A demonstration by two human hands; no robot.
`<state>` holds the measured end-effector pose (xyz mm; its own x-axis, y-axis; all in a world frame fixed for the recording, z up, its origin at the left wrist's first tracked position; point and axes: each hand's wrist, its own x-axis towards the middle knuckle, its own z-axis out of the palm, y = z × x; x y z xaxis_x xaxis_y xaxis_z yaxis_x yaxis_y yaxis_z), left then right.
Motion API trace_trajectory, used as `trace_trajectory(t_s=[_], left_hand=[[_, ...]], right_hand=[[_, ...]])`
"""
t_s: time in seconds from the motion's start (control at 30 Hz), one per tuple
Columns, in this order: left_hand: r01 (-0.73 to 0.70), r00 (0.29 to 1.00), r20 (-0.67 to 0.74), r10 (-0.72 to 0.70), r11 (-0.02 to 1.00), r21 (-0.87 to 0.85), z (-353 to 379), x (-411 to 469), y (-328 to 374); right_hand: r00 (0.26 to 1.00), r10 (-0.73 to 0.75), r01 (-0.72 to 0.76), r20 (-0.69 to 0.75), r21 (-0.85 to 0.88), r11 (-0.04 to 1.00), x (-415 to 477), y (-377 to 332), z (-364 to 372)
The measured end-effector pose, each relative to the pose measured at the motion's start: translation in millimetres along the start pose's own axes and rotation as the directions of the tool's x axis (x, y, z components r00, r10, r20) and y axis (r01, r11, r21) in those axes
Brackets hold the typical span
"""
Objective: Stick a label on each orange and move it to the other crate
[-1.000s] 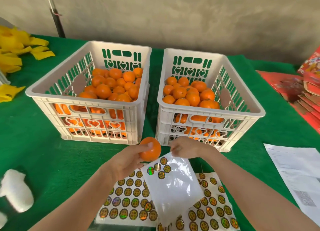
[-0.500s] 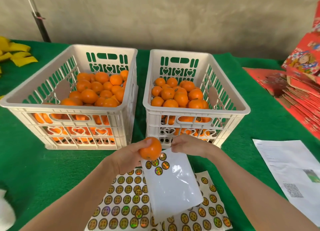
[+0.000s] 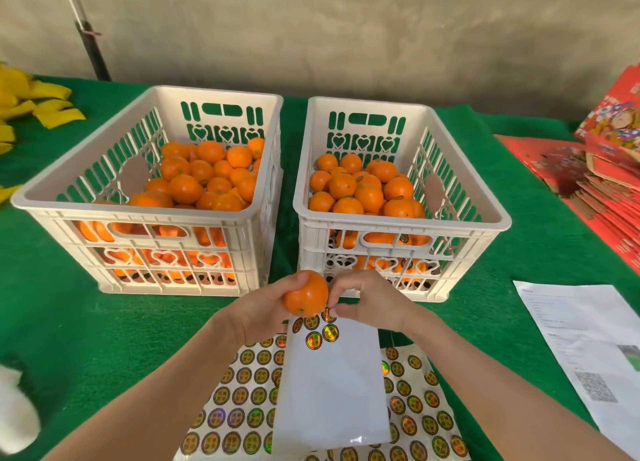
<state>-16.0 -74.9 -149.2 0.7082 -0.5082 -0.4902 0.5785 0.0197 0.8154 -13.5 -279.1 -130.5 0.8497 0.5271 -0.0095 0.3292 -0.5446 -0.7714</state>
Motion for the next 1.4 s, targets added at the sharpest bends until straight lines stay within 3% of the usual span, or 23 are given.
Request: trace_trajectory(t_s=[0.23, 0.47, 0.53, 0.67, 0.87, 1.0, 1.1, 1.23, 1.3, 1.4], left_hand=[[-0.024, 0.999, -0.044, 0.019, 0.993, -0.117, 2.0, -1.8, 1.4], [-0.082, 0.996, -0.056, 0.073, 0.980, -0.180, 3.2, -2.1, 3.8], [-0.057, 0.997, -0.063, 0.047, 0.985, -0.160, 2.3, -3.0, 4.1], [0.003, 0.999, -0.047, -0.008, 0.994, -0.106, 2.8, -4.0, 2.9], [-0.011, 0.997, -0.081, 0.011, 1.000, -0.001, 7.7, -10.1, 3.8], [-0.125, 0.982, -0.148, 0.115, 0.990, -0.060, 4.0, -15.2, 8.6], [-0.237, 0.966, -0.141, 0.219, 0.963, -0.131, 4.8, -21.5, 17.6], [-0.334, 0.939, -0.138, 0.314, 0.929, -0.159, 11.9, -27.3, 34.6], [-0.376, 0.926, -0.131, 0.355, 0.901, -0.218, 17.0, -29.6, 44.7], [-0.427, 0.904, -0.139, 0.404, 0.869, -0.250, 24.8, -31.2, 59.5]], right_hand=[[0.997, -0.052, 0.052, -0.053, -0.010, 0.999, -6.4, -3.0, 1.0], [0.945, -0.244, 0.219, -0.216, -0.131, 0.967, -11.6, -4.2, 6.5], [0.955, -0.180, 0.169, -0.237, -0.064, 0.983, -11.9, -2.8, 7.6], [0.973, 0.085, -0.045, -0.216, 0.185, 0.982, -11.2, 3.3, 5.3], [0.972, 0.208, -0.199, -0.113, 0.092, 0.976, -14.5, 15.3, 23.2], [0.955, 0.282, -0.283, -0.094, -0.002, 0.959, -23.2, 26.3, 30.7], [0.945, 0.251, -0.253, -0.209, 0.021, 0.967, -21.2, 14.1, 20.5], [0.895, 0.238, -0.129, -0.377, 0.292, 0.948, -11.6, -29.6, -6.4], [0.891, 0.216, -0.021, -0.399, 0.440, 0.898, -9.0, -53.2, -16.9], [0.909, 0.142, 0.063, -0.392, 0.466, 0.882, -6.5, -81.9, -27.0]])
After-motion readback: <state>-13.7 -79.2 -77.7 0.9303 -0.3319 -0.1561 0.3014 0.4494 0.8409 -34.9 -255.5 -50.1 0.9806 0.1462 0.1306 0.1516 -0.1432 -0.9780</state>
